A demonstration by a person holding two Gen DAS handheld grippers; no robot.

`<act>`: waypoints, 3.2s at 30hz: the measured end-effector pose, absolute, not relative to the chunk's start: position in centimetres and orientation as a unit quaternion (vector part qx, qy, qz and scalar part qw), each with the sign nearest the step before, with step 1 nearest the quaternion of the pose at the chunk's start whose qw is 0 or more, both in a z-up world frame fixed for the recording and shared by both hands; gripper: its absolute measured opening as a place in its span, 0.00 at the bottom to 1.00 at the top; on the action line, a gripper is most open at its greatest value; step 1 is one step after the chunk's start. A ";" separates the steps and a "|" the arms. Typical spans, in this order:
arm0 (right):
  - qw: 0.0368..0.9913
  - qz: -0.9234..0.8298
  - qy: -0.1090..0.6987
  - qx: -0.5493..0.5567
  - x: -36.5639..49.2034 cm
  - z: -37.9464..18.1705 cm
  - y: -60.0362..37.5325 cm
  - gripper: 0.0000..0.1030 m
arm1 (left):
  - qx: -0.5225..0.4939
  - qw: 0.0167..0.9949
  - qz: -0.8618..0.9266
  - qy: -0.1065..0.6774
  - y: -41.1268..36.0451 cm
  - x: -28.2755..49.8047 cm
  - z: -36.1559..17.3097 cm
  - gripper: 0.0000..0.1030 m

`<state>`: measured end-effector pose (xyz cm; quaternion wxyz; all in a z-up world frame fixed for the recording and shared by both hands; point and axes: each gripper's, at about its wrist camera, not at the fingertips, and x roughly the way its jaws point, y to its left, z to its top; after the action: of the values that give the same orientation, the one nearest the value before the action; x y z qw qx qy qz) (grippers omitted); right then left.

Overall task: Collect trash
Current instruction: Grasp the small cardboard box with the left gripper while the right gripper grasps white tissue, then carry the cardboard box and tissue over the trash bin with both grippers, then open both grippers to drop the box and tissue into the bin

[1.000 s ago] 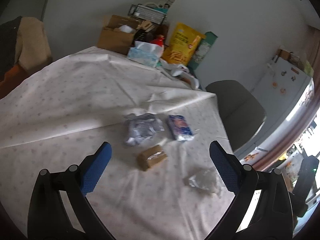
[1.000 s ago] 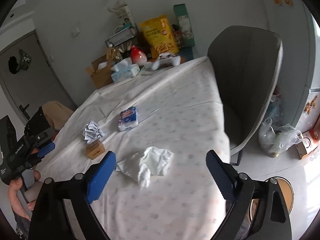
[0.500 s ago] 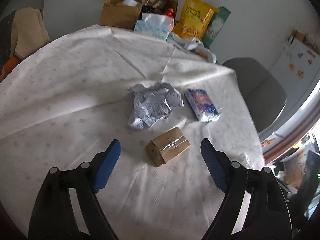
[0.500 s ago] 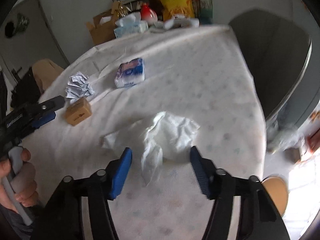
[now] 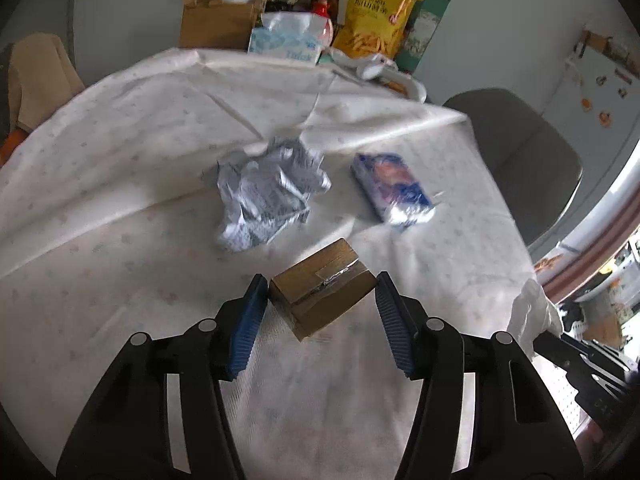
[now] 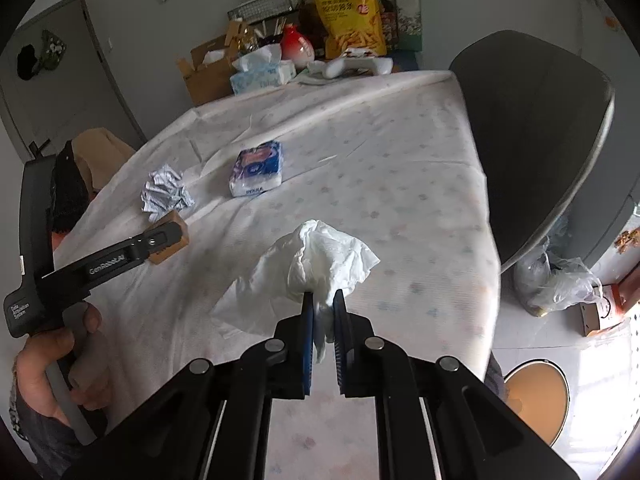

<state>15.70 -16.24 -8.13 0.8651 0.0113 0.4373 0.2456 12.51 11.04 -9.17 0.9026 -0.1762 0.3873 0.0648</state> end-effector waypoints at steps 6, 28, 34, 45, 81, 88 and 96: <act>0.885 0.220 0.410 0.031 15.0 -6.5 -19.7 0.10 | -0.185 0.917 0.026 0.354 9.7 11.3 -6.4 0.54; 0.914 0.049 0.381 0.126 14.5 -8.2 -39.0 0.10 | -0.115 0.933 -0.054 0.338 -2.8 11.4 -4.0 0.54; 0.909 0.024 0.388 0.153 14.5 -10.2 -42.9 0.10 | -0.092 0.930 -0.079 0.346 -6.4 11.9 -4.3 0.54; 0.892 -0.009 0.402 0.204 14.8 -14.8 -48.3 0.10 | -0.053 0.922 -0.108 0.368 -12.8 14.4 -5.0 0.54; 0.857 -0.144 0.379 0.317 8.4 -19.9 -62.7 0.76 | 0.032 0.821 -0.307 0.480 -36.1 18.1 -10.7 0.55; 0.853 -0.154 0.380 0.324 8.2 -20.4 -63.4 0.76 | 0.018 0.806 -0.328 0.492 -37.2 18.5 -11.3 0.89; 0.864 -0.130 0.383 0.299 9.3 -19.6 -61.1 0.76 | 0.014 0.853 -0.269 0.446 -31.3 18.5 -7.6 0.94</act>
<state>9.34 -61.05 -19.57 0.8643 0.2990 0.3828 -0.1304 18.55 -31.32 -7.58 0.8533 0.0139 0.4464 -0.2689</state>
